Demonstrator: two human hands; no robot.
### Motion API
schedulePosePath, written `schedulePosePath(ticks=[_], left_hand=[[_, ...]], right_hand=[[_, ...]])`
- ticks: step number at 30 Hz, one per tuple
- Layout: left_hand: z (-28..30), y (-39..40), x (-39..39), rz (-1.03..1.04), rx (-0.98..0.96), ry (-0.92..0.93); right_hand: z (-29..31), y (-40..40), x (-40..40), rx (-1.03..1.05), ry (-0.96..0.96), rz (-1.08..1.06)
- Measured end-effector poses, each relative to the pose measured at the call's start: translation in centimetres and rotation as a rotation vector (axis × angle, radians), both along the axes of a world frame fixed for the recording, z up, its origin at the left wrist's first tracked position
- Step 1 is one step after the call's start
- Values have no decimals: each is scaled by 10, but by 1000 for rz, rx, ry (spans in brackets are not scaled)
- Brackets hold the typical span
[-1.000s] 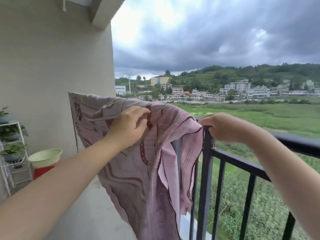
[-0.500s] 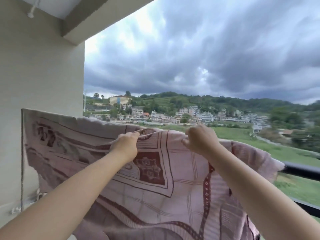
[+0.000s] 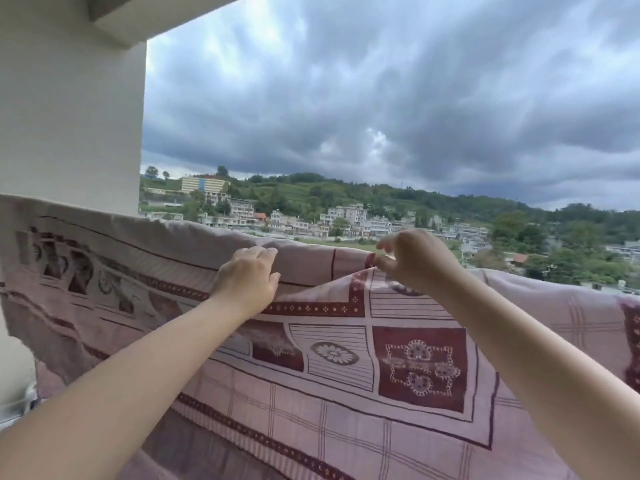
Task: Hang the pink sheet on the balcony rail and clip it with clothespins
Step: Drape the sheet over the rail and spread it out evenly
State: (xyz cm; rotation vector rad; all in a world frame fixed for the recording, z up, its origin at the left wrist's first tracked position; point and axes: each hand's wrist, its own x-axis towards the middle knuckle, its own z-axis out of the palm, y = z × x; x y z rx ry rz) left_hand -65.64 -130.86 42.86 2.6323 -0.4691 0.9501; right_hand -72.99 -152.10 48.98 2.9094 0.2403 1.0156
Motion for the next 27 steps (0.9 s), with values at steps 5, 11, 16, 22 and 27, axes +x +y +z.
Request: schedulePosePath(ticks=[5,11,16,22,27], left_hand=[[8,32,76,-125,160,-186],[16,67,144,-515,351,-472],[15,75,187,-696,253,-597],[40,70,209,-938,243,-591],[109,42,240,-721,155,-494]], right_hand=[[7,43,56,-67,133,-48],[3,90,102,-221,61,-210],[-8,103,110,-107,-44,-270],[-8,117,119,-40,-183,-467],[45,114,167,-28,-330,-623]])
